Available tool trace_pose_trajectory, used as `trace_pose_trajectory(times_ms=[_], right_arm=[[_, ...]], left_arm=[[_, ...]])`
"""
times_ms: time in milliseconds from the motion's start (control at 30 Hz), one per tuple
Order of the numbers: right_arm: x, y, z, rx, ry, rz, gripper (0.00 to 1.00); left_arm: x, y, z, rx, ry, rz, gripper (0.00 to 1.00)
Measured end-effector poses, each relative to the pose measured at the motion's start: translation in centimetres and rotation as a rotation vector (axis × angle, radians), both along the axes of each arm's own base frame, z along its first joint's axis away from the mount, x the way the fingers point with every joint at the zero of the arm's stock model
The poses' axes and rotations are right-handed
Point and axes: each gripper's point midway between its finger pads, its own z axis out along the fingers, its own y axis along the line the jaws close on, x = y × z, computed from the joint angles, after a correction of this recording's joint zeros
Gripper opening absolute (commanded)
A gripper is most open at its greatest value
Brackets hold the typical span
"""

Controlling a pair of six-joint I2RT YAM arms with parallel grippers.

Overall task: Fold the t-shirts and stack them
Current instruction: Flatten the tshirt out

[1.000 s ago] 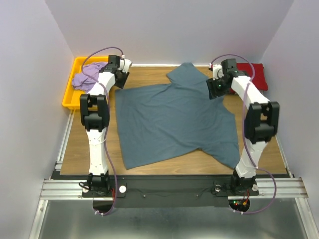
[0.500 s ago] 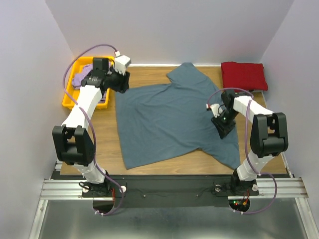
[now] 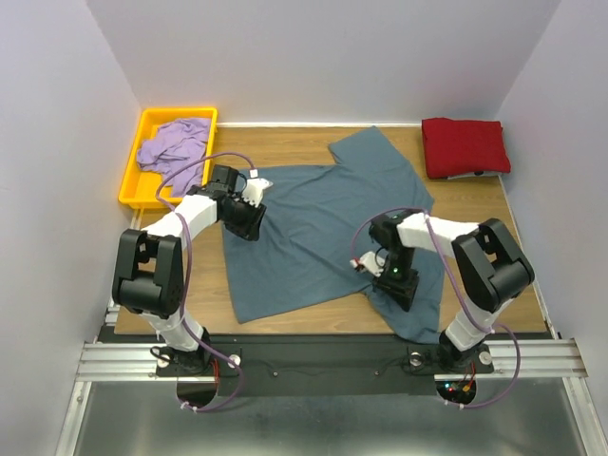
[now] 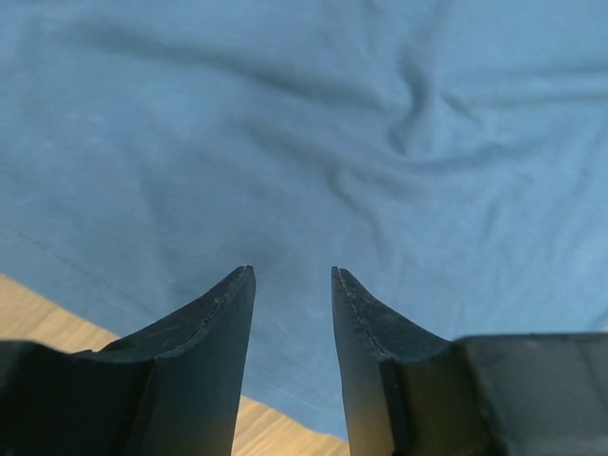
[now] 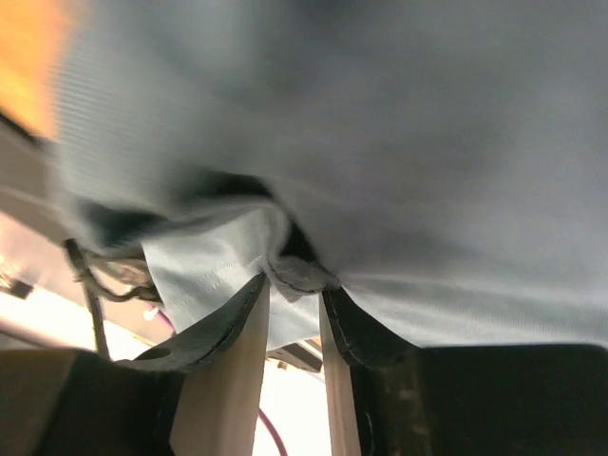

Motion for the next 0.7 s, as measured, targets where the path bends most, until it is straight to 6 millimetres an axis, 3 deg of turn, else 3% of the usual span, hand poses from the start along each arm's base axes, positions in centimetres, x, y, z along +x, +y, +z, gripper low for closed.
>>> trace_pose_trajectory(times_ms=[200,300,367,467,533,600,700], right_arm=[[-3.2,3.1,0.1,0.006,0.087,0.162,0.4],[-4.6,6.1,0.5,0.022,0.13,0.247,0.44],[-4.2,8.4,1.0,0.073,0.115,0.261,0.48],[-0.9,12.3,3.1,0.19,0.005,0.23,0.5],[1.4,13.3,4.5,0.24,-0.055,0.182,0.49],[4.8,12.9,5.9,0.281,-0.127,0.092,0.46],[9.3,9.6,6.0,0.256,-0.211,-0.052,0.42]], left_arm=[[1.5,1.5,-3.5,0.075,0.063,0.058,0.45],[4.4,2.6,-3.5,0.108,0.041,0.097,0.43],[6.8,3.6,-3.5,0.127,0.009,0.127,0.43],[9.2,5.3,-3.3,0.158,-0.023,0.162,0.46],[9.8,6.1,-3.1,0.173,-0.032,0.169,0.48],[9.7,6.6,-2.9,0.176,-0.024,0.164,0.49],[9.0,6.3,-2.3,0.161,-0.015,0.141,0.51]])
